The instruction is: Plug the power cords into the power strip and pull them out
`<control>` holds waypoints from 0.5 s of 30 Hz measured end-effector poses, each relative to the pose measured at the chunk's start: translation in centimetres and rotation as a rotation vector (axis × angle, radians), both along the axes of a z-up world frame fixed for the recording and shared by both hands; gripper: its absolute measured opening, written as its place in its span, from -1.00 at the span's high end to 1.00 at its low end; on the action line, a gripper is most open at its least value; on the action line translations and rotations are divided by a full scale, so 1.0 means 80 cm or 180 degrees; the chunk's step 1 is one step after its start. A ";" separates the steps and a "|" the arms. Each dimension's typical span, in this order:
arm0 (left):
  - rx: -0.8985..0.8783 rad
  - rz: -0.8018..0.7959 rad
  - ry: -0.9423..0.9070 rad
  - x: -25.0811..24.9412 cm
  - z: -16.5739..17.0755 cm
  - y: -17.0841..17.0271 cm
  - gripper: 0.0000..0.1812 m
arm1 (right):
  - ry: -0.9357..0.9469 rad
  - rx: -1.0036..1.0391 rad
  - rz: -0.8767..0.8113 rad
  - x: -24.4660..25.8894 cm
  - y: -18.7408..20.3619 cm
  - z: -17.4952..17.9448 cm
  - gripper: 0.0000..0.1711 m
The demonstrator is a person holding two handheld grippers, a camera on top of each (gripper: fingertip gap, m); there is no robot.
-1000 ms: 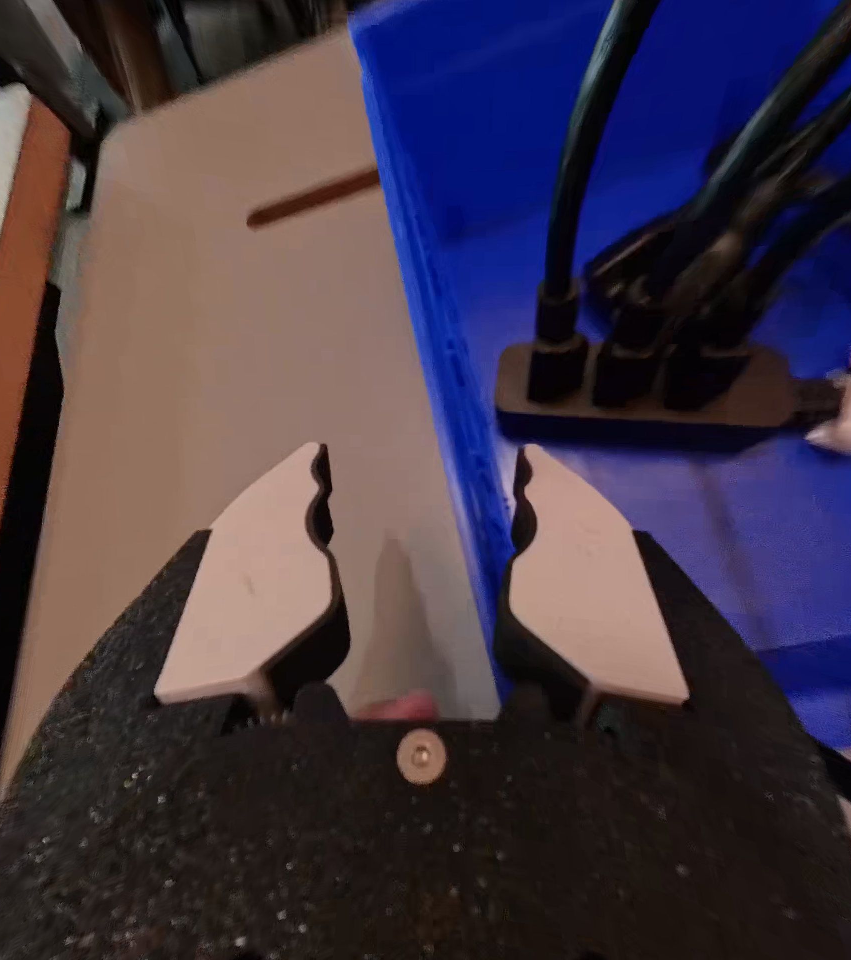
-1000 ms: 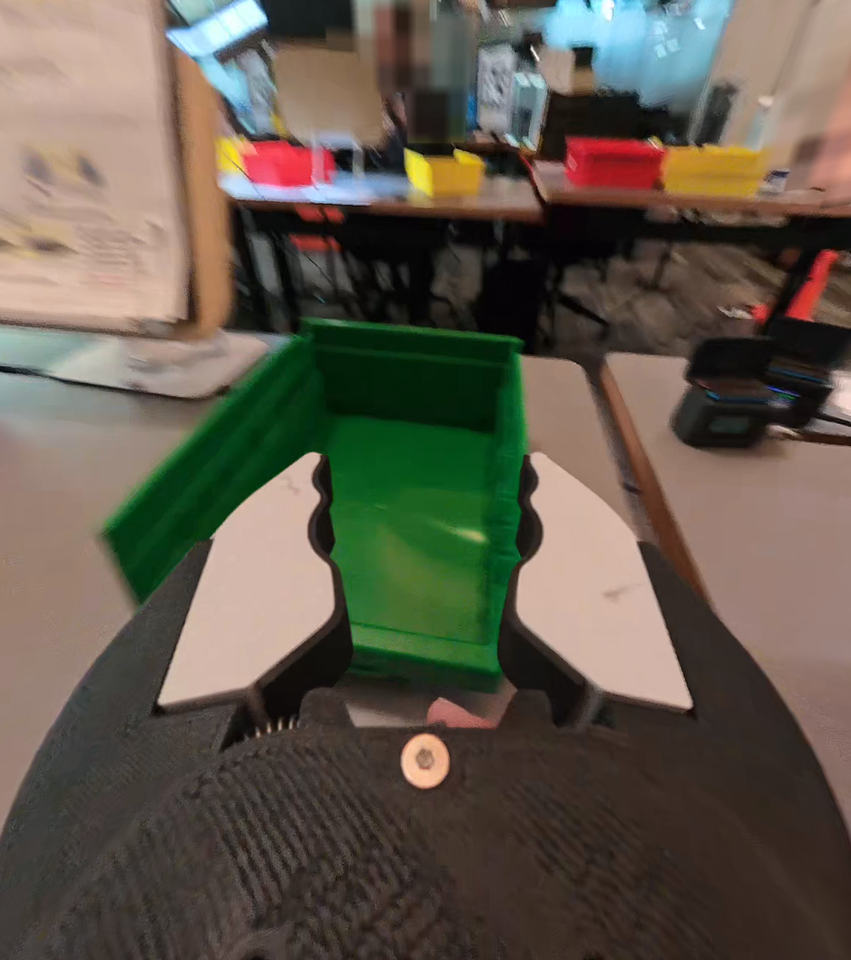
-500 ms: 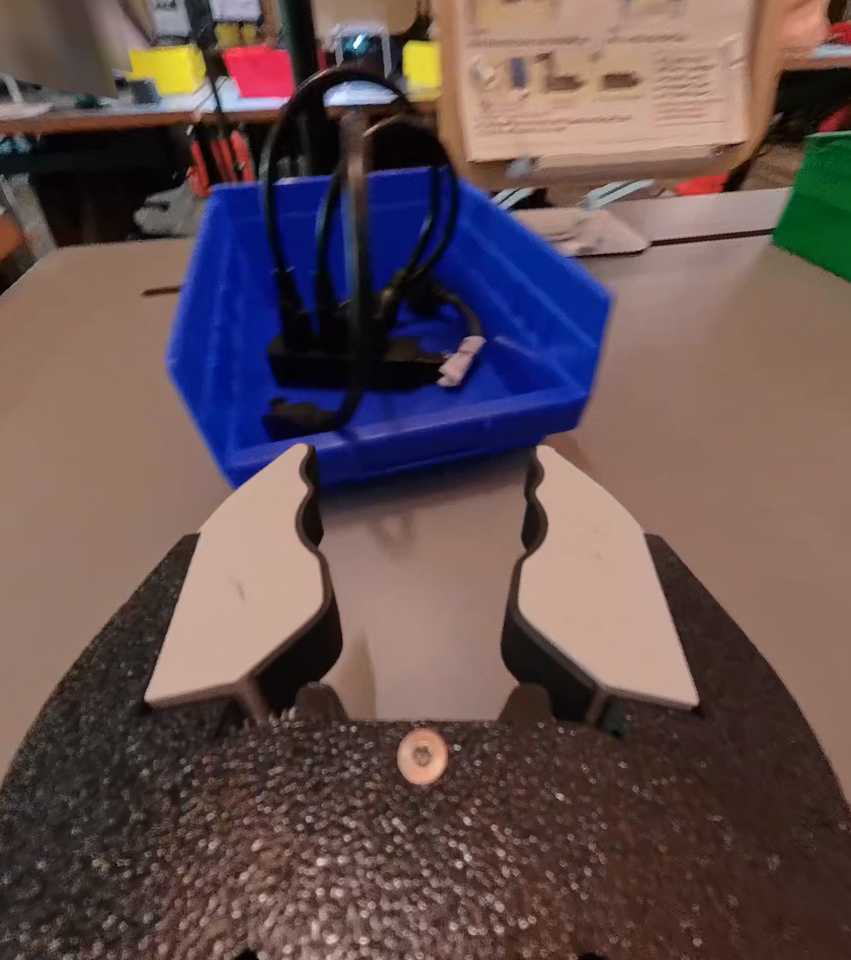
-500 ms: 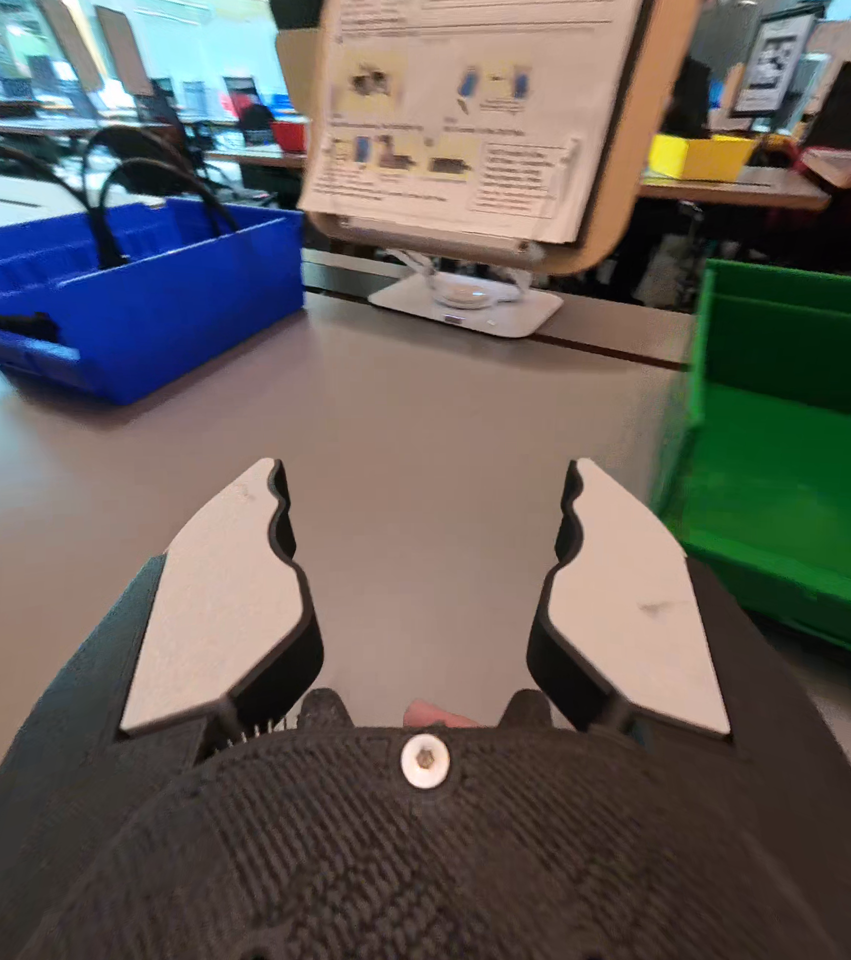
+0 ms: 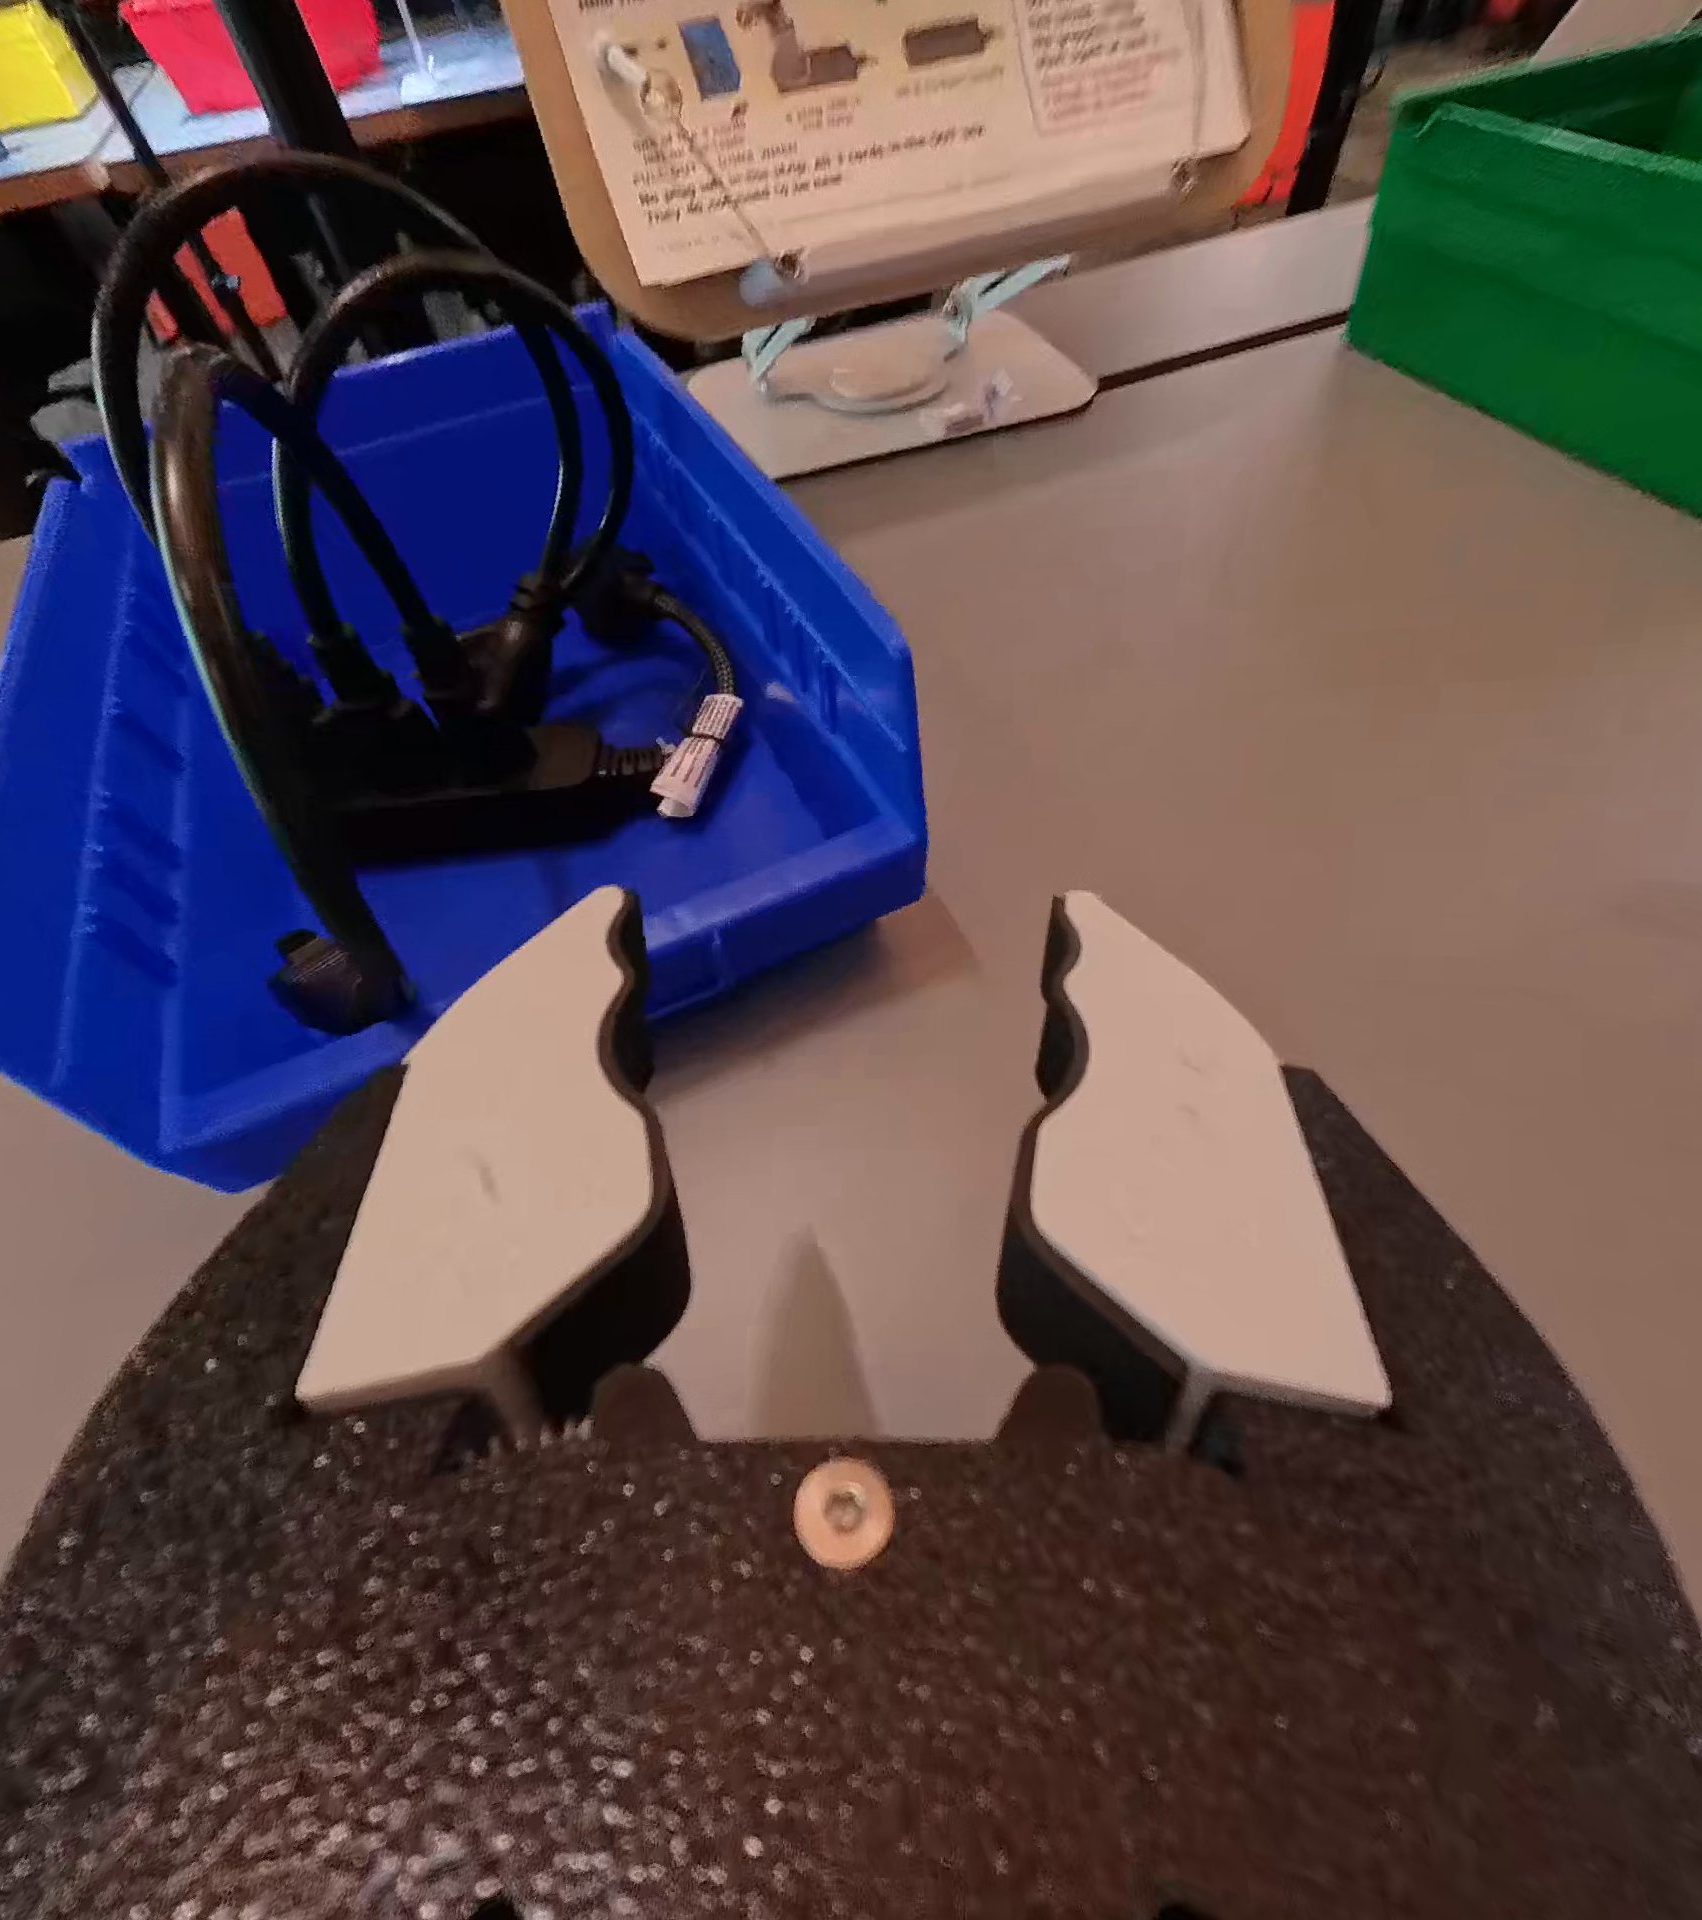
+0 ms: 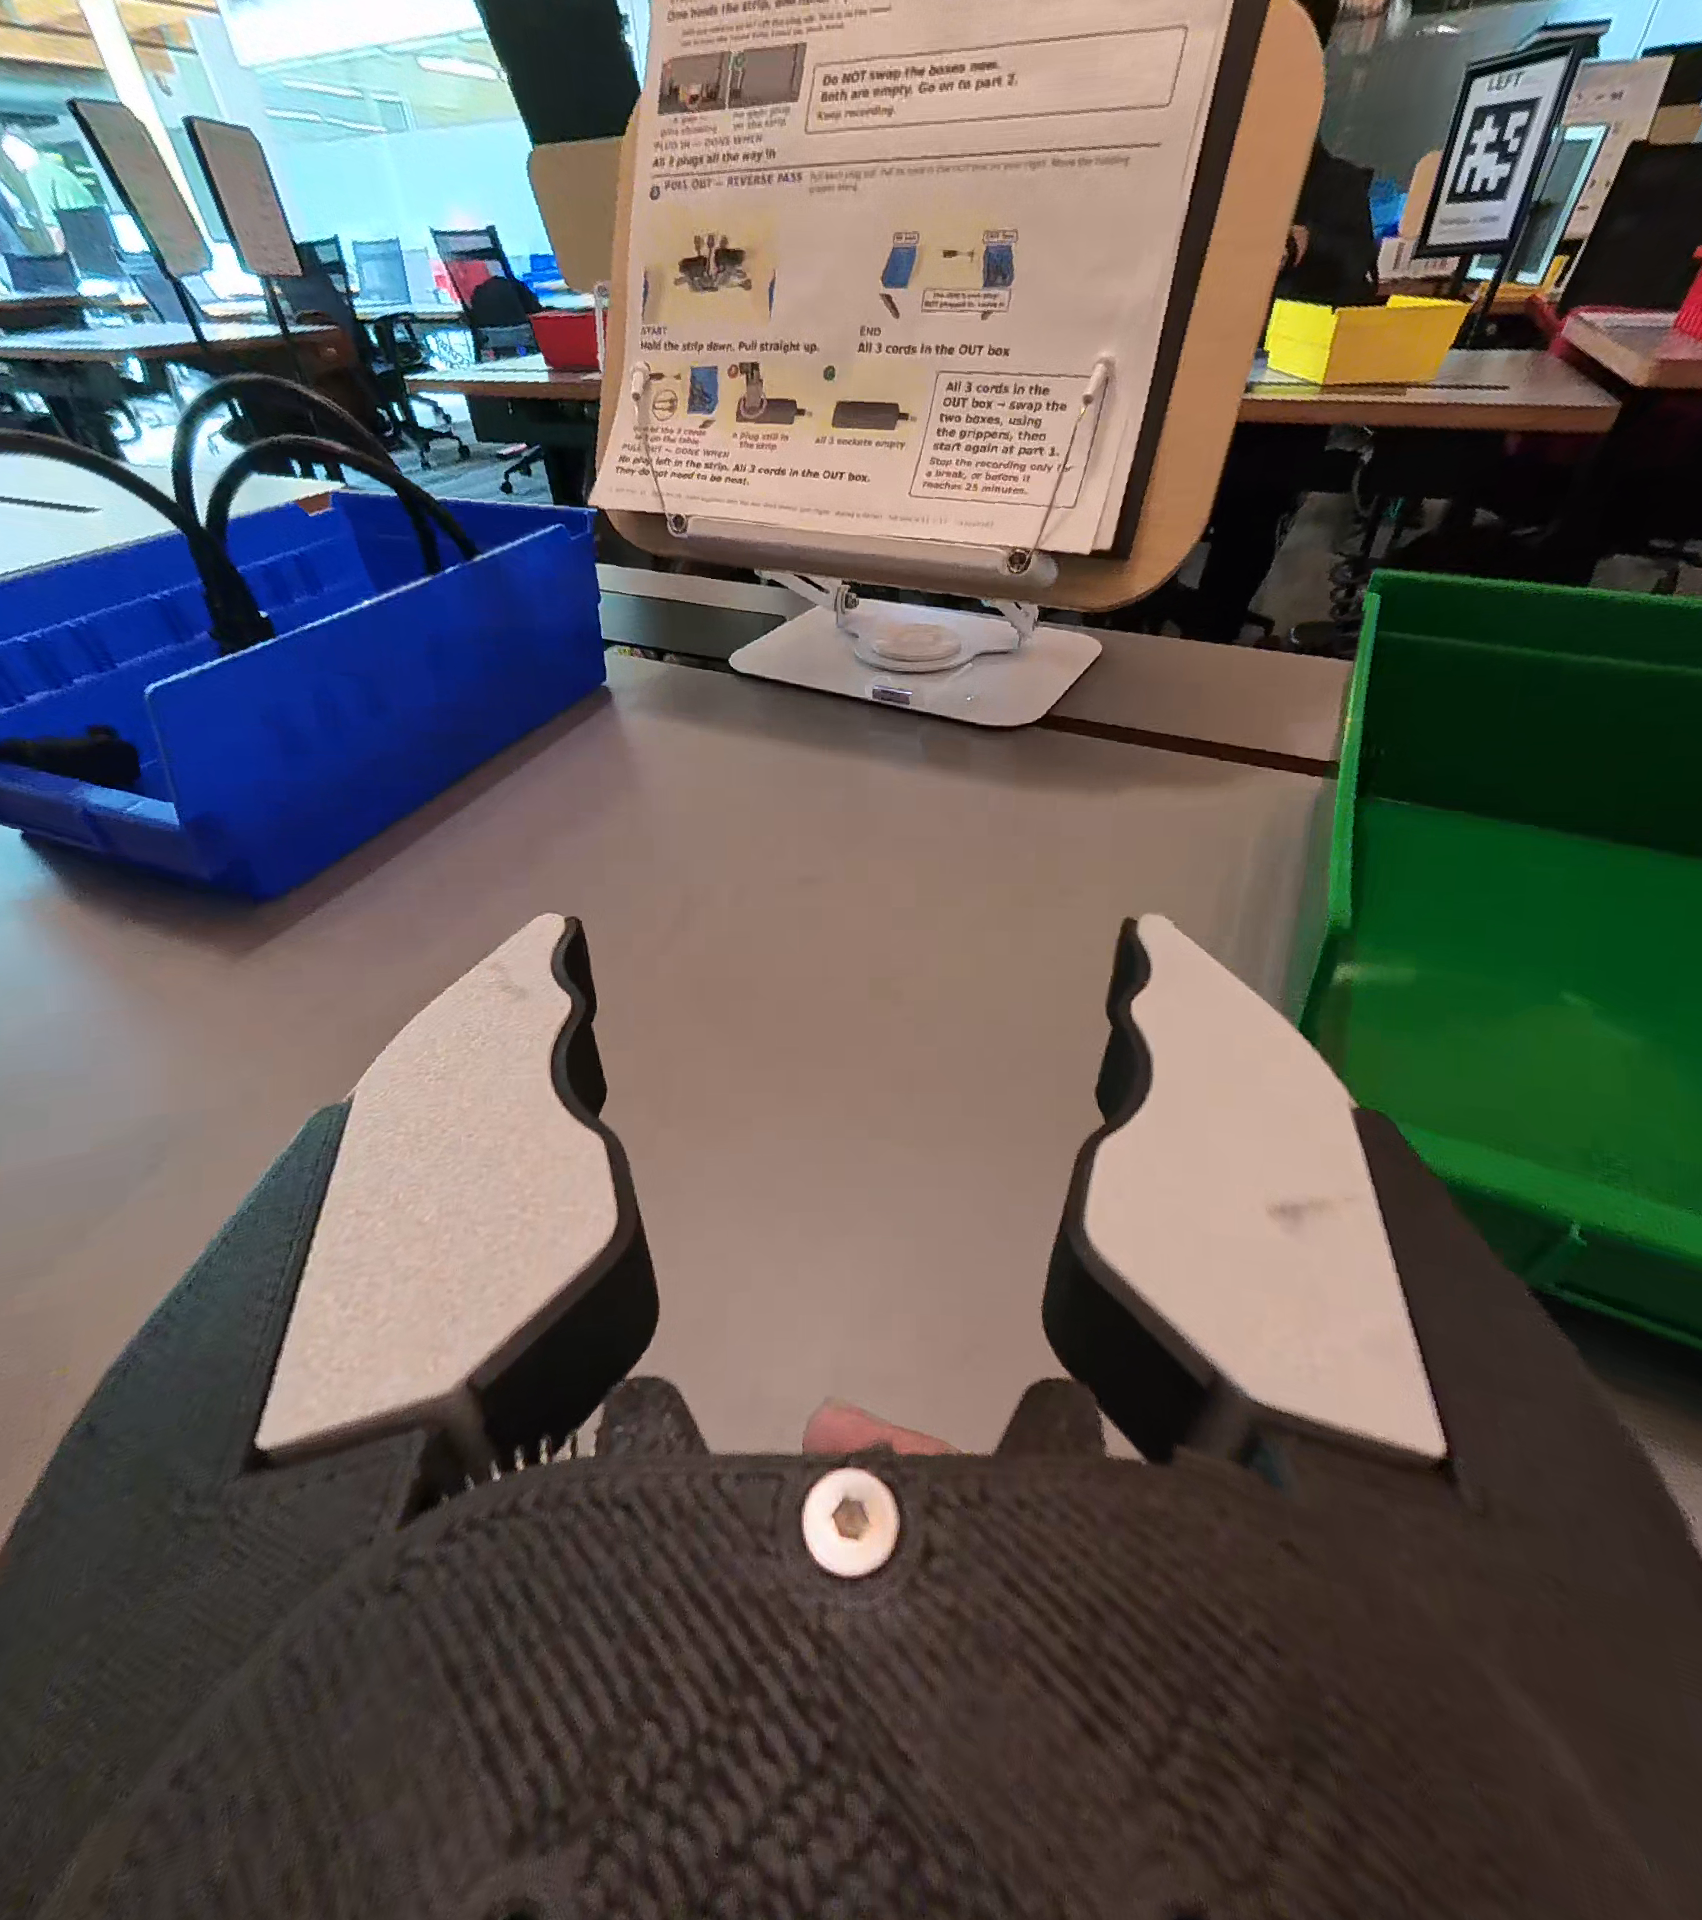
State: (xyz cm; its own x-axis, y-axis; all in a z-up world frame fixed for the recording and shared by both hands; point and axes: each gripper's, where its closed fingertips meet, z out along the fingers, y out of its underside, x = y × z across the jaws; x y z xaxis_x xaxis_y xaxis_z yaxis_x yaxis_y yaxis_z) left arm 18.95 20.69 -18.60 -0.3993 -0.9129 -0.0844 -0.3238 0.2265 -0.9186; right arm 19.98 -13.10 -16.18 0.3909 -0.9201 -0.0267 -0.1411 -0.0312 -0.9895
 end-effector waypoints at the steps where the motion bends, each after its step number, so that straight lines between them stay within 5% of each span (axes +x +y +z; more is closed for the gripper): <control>1: 0.0075 0.0043 0.0087 0.008 -0.003 0.000 0.20 | 0.0005 -0.0061 0.0013 0.002 0.002 0.001 -0.11; 11: 0.0702 0.0148 0.0754 0.109 -0.021 -0.022 0.17 | 0.0048 -0.0183 0.0138 -0.003 -0.003 0.005 -0.03; 15: 0.0704 -0.0103 0.0924 0.118 -0.035 -0.050 0.61 | 0.0070 -0.0150 0.0095 -0.004 -0.019 0.006 0.00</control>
